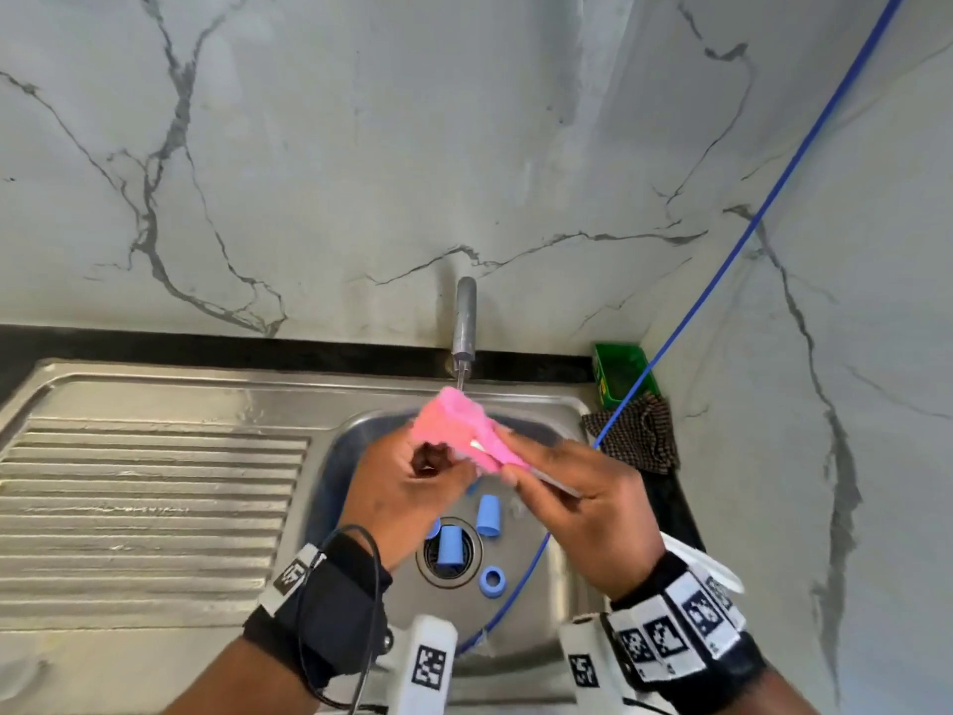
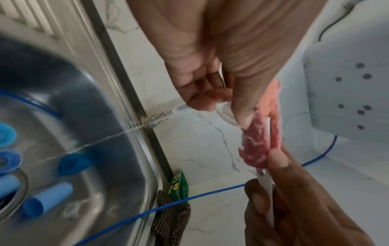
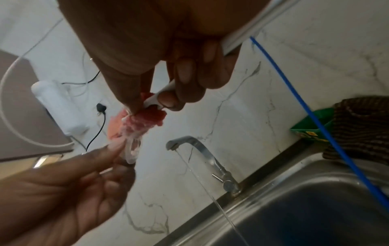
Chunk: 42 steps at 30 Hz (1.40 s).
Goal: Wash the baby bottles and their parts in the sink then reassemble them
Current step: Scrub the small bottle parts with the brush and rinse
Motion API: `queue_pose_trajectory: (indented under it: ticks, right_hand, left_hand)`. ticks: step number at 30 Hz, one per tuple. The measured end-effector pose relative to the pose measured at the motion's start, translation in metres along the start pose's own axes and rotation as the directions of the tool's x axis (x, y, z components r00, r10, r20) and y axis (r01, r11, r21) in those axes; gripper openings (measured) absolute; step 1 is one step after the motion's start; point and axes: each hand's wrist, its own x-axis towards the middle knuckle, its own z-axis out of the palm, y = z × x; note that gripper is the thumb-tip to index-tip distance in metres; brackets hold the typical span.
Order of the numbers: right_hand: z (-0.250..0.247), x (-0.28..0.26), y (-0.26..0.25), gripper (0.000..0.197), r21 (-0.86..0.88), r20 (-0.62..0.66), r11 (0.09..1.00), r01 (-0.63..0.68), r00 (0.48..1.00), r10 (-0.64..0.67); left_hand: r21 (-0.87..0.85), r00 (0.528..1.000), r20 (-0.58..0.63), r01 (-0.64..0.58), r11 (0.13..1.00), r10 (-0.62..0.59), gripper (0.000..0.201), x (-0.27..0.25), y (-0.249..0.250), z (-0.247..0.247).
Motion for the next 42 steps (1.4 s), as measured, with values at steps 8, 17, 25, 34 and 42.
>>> queue_pose_trajectory:
  ticks: [8, 17, 25, 34, 42]
  right_hand:
    - [0.008, 0.003, 0.012, 0.038, 0.029, -0.01, 0.996, 0.082, 0.997, -0.082]
    - [0.01, 0.009, 0.011, 0.035, 0.02, 0.002, 0.988, 0.155, 0.988, -0.155]
    - [0.007, 0.012, 0.024, 0.039, 0.015, -0.087, 0.999, 0.031, 0.996, -0.03]
    - [0.016, -0.021, 0.068, 0.035, 0.05, 0.046, 0.995, -0.088, 0.995, 0.086]
    - [0.023, -0.009, 0.085, 0.032, 0.266, -0.044, 0.853, -0.449, 0.879, 0.475]
  left_hand:
    - [-0.02, 0.992, 0.122, 0.031, 0.999, -0.029, 0.012, 0.011, -0.003, 0.009]
    - [-0.081, 0.99, 0.098, 0.11, 0.991, -0.102, 0.005, 0.004, -0.012, -0.003]
    - [-0.076, 0.981, 0.179, 0.09, 0.993, -0.075, 0.005, 0.0, -0.013, -0.001]
    - [-0.091, 0.99, 0.097, 0.115, 0.989, -0.106, 0.015, 0.018, -0.036, -0.013]
    - [0.047, 0.938, 0.12, 0.321, 0.946, -0.324, 0.027, 0.062, -0.083, 0.007]
